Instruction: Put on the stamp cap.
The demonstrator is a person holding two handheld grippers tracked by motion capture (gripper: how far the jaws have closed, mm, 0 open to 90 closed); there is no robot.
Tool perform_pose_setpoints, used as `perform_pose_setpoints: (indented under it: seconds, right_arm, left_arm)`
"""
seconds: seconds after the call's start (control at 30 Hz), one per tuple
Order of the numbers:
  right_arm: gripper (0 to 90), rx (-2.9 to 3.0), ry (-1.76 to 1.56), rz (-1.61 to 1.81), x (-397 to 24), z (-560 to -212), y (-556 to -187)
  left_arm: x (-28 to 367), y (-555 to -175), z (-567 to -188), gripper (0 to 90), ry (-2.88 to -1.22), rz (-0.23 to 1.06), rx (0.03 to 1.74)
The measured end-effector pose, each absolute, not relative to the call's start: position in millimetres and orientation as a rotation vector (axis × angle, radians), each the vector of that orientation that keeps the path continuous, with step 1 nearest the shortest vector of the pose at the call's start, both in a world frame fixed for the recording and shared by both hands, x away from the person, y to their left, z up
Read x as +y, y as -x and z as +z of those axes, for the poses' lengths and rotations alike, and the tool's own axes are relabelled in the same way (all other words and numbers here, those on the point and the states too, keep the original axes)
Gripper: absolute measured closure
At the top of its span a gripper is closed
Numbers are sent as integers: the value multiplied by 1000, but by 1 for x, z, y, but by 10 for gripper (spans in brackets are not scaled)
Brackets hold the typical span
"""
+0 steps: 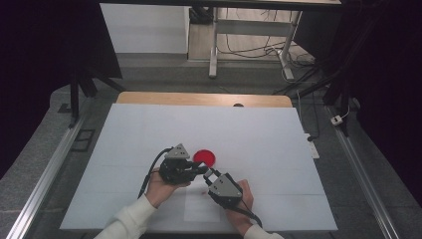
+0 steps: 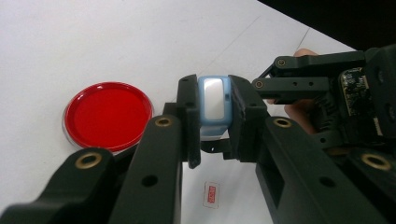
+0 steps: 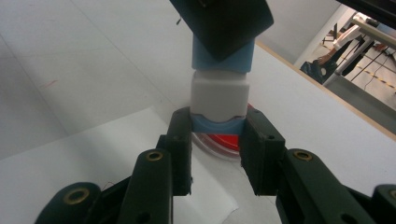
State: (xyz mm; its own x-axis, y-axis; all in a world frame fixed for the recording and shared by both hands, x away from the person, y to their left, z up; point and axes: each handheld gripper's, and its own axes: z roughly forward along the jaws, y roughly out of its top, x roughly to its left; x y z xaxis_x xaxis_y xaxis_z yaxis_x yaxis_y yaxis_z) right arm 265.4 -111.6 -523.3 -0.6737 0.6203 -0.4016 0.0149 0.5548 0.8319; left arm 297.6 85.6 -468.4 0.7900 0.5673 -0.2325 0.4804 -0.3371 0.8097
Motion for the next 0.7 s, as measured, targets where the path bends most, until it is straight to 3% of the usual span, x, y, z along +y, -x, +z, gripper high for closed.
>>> perform_pose_setpoints:
  seconds: [0.53, 0.7]
  right_arm:
    - [655, 2141, -496, 1084, -112, -522, -269]
    - [617, 2176, -519, 1128, -116, -521, -273]
  left_arm:
    - [85, -300, -472, 759, -1992, 100, 791]
    - [85, -298, -469, 759, -1987, 117, 770]
